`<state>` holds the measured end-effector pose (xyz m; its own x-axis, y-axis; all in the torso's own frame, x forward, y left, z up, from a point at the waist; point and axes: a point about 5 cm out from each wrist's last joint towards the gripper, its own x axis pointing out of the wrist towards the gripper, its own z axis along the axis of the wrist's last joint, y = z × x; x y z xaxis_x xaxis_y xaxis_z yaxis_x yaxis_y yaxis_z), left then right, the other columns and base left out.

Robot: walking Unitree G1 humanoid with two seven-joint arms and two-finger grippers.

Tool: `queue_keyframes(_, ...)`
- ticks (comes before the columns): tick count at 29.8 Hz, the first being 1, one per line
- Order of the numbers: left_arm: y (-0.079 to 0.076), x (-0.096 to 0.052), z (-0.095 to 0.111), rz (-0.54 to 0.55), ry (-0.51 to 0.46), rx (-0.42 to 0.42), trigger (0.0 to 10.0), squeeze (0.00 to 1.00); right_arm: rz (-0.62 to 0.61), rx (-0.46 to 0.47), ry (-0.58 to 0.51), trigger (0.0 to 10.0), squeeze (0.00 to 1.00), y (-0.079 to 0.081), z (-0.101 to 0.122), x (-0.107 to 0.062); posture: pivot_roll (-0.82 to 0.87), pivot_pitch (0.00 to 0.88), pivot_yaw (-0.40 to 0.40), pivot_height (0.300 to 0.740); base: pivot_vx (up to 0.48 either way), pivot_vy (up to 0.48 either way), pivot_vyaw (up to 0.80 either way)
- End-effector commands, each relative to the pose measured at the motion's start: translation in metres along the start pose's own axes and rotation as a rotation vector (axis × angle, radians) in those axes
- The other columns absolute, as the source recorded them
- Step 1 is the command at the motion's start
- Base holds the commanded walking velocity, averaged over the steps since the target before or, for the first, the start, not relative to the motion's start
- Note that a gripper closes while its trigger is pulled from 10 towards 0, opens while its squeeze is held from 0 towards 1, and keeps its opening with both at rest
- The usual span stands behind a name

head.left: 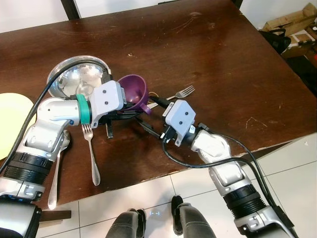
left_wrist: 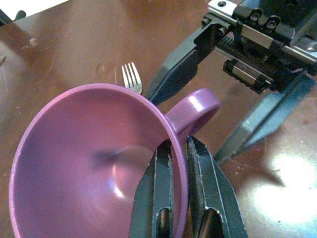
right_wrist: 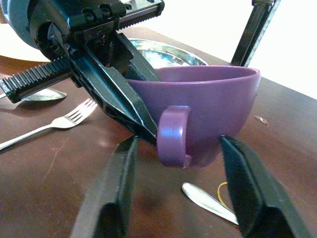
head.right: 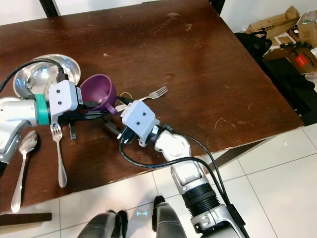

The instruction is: Setting the table

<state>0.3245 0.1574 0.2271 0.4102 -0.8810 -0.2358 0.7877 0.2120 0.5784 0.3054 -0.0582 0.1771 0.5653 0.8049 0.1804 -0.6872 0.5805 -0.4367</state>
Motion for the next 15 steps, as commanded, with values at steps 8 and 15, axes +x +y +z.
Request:
queue_keyframes(8, -0.0153, 0.0066, -0.0002, -0.079, 0.001, -0.002, 10.0, 0.00, 0.008, 0.038, -0.028, 0.0, 0.00, 0.0046, 0.0018, 0.0026, 0.03, 0.189, 0.091, 0.740, 0.000, 0.000, 0.00)
queue_keyframes(15, -0.0183, 0.0079, -0.0002, -0.092, -0.001, -0.007, 10.0, 0.00, 0.000, 0.045, -0.039, 0.0, 0.00, 0.0038, 0.0031, 0.0036, 0.03, 0.191, 0.095, 0.740, 0.000, 0.000, 0.00)
